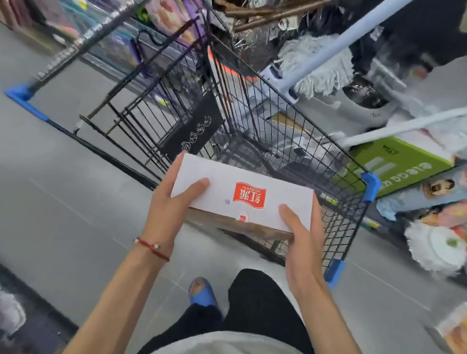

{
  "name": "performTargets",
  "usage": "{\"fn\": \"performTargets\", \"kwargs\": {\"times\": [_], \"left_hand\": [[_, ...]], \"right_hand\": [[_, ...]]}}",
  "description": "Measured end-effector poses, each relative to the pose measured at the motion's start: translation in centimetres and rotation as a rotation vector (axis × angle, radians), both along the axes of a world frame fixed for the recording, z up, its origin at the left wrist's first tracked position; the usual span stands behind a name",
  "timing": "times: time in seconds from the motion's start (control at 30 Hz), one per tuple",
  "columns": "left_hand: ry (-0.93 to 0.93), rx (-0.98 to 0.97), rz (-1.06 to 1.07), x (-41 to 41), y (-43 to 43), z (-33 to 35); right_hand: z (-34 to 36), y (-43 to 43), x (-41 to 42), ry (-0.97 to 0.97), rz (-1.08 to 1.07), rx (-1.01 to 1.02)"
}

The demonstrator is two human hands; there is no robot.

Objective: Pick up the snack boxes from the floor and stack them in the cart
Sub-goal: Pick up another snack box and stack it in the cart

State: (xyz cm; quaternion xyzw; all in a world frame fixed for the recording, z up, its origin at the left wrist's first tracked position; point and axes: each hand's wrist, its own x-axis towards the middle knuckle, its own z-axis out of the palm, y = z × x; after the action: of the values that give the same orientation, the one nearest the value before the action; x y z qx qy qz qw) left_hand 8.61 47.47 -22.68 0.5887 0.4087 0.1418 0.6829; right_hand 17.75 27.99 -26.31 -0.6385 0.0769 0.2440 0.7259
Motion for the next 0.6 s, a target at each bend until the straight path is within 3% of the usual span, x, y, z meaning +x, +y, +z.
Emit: {"fn": "performTargets", "kwargs": {"times": [0.3,0.6], "left_hand": [[0.062,-0.069,-0.177,8.9,6.4,-3.5],[0.262,-0.083,-0.294,16.3,11.5,-7.8]], "right_hand": [[-3.2,4.2,6.6,0.049,-0.061,-0.064],[-7.5,7.9,12.2,0.204,-0.076,-0.069]]}}
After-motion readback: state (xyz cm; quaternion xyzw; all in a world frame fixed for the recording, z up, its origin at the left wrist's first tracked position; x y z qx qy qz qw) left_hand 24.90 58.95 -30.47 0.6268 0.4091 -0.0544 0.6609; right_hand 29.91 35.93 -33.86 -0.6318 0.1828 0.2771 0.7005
